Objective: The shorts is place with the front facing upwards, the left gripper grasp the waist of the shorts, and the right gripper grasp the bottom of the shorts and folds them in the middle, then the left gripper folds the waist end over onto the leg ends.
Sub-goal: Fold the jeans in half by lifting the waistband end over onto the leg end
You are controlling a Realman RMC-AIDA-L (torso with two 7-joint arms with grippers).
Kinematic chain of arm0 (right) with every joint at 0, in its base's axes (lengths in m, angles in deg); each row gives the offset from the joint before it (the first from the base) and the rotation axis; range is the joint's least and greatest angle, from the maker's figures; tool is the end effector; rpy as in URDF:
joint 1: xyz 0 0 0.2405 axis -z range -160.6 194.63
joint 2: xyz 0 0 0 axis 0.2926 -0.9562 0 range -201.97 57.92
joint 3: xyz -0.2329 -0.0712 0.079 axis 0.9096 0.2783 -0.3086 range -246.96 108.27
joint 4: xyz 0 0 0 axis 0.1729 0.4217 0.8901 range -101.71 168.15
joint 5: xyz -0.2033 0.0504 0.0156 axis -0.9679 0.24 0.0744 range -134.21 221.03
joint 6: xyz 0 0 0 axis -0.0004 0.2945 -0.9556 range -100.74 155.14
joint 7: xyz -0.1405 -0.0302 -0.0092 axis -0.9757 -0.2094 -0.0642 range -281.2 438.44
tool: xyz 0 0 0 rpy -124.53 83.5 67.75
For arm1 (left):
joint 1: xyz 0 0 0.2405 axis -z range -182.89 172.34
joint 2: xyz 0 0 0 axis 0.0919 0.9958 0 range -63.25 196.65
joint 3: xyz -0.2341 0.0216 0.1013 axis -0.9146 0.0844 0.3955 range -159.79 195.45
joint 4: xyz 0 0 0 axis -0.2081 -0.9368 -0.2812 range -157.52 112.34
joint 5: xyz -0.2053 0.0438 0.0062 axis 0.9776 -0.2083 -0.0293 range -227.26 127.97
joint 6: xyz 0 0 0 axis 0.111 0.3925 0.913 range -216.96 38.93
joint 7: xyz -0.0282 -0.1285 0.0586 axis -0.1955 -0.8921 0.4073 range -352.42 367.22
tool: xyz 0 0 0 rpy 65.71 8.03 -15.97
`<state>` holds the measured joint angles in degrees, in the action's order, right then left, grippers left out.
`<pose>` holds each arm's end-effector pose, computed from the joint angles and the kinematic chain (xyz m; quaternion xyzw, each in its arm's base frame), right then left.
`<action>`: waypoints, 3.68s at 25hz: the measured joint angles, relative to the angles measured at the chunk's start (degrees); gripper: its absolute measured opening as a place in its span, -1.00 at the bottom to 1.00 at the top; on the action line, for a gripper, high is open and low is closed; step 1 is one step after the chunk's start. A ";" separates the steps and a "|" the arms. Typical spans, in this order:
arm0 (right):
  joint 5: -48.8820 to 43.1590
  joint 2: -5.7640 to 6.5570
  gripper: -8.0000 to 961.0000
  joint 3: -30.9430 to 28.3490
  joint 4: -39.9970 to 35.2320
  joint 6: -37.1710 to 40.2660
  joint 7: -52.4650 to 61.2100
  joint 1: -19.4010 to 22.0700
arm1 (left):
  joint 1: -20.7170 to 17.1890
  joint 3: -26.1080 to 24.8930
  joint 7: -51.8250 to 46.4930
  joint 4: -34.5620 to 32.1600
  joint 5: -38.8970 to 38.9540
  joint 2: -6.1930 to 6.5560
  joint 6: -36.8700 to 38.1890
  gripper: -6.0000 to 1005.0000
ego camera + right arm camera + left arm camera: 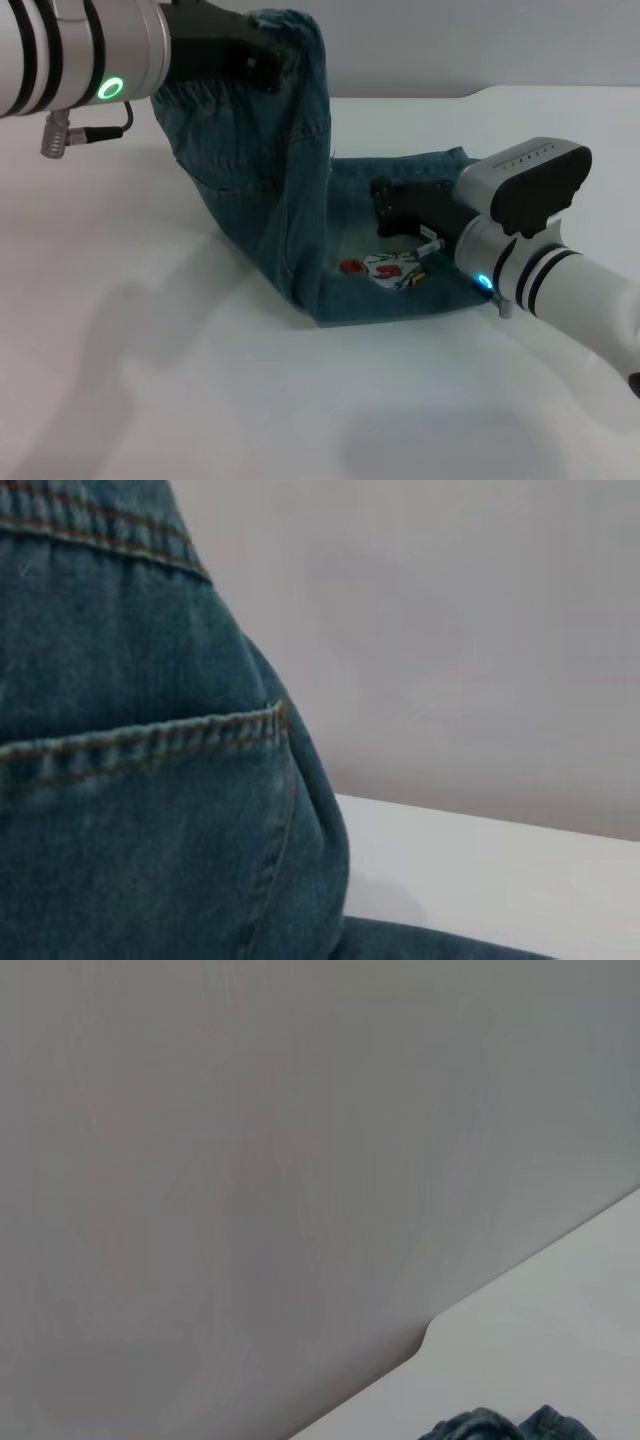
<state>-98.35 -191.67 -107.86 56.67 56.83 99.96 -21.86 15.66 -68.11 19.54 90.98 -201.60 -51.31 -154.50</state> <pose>0.2273 0.3753 -0.1290 -0.8502 0.3035 0.2093 0.3759 -0.0706 0.3358 0.0486 -0.8902 -0.2276 -0.0861 0.3852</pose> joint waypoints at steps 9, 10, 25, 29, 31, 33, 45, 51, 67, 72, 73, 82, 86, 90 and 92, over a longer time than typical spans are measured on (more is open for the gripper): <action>0.01 -0.13 -0.98 2.35 5.11 -7.08 0.50 -1.81 | 0.27 0.17 0.10 0.76 0.09 -0.01 0.97 -0.87; 0.01 -0.15 -0.98 2.61 5.54 -7.64 0.57 -1.87 | 0.32 0.17 0.30 0.79 0.09 -0.01 1.13 -0.87; 0.00 -0.25 -0.98 5.28 5.84 -9.12 5.17 -5.96 | 1.87 0.07 1.42 0.95 0.08 -0.03 2.78 -0.87; 0.01 -0.25 -0.98 9.56 4.60 -8.48 10.44 -9.34 | 2.42 0.08 1.73 1.00 0.08 -0.03 2.95 -0.87; 0.00 -0.24 -0.98 10.58 4.52 -7.96 11.37 -9.94 | 2.53 0.08 2.05 1.00 0.10 -0.03 3.12 -0.87; -0.02 -0.24 -0.98 10.75 4.57 -7.01 11.50 -9.88 | 2.55 0.09 2.16 1.00 0.13 -0.03 3.33 -0.87; -0.14 -0.23 -0.98 10.77 2.51 -4.14 11.51 -8.32 | 2.06 0.16 2.19 1.00 0.18 -0.03 3.66 -0.87; -0.07 -0.17 -0.98 8.25 -1.20 -3.67 11.51 -6.41 | 1.87 0.24 2.65 0.62 0.17 -0.04 3.68 -0.87; 0.08 -0.11 -0.98 6.06 -5.82 -0.98 10.94 -1.80 | 1.34 2.45 2.90 0.52 0.18 -0.02 4.62 -0.87; 0.11 -0.19 -0.98 2.05 -6.32 1.96 3.79 0.42 | 0.93 2.89 2.90 0.63 0.17 -0.02 4.62 -0.87; 0.11 -0.22 -0.98 0.35 -5.93 3.13 0.80 1.48 | 0.87 2.98 2.90 0.64 0.18 -0.02 4.62 -0.87; 0.16 -0.25 -0.99 -5.09 -4.23 8.30 -9.26 6.21 | 0.42 3.17 2.89 0.77 0.27 -0.03 4.86 -0.87; 0.17 -0.25 -0.98 -5.04 -4.28 8.07 -9.27 6.23 | 0.42 3.17 2.89 0.78 0.27 -0.03 4.87 -0.87; 0.17 -0.24 -0.98 -4.97 -4.13 7.96 -9.28 6.18 | 0.42 3.96 2.89 0.74 0.27 -0.02 5.07 -0.87; 0.17 -0.24 -0.98 -4.98 -4.12 7.91 -9.28 6.14 | 0.33 4.59 2.89 0.51 0.26 -0.05 5.42 -0.87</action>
<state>-98.17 -191.91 -112.85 52.55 64.74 90.68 -15.71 15.99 -63.52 22.43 91.49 -201.34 -51.36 -149.08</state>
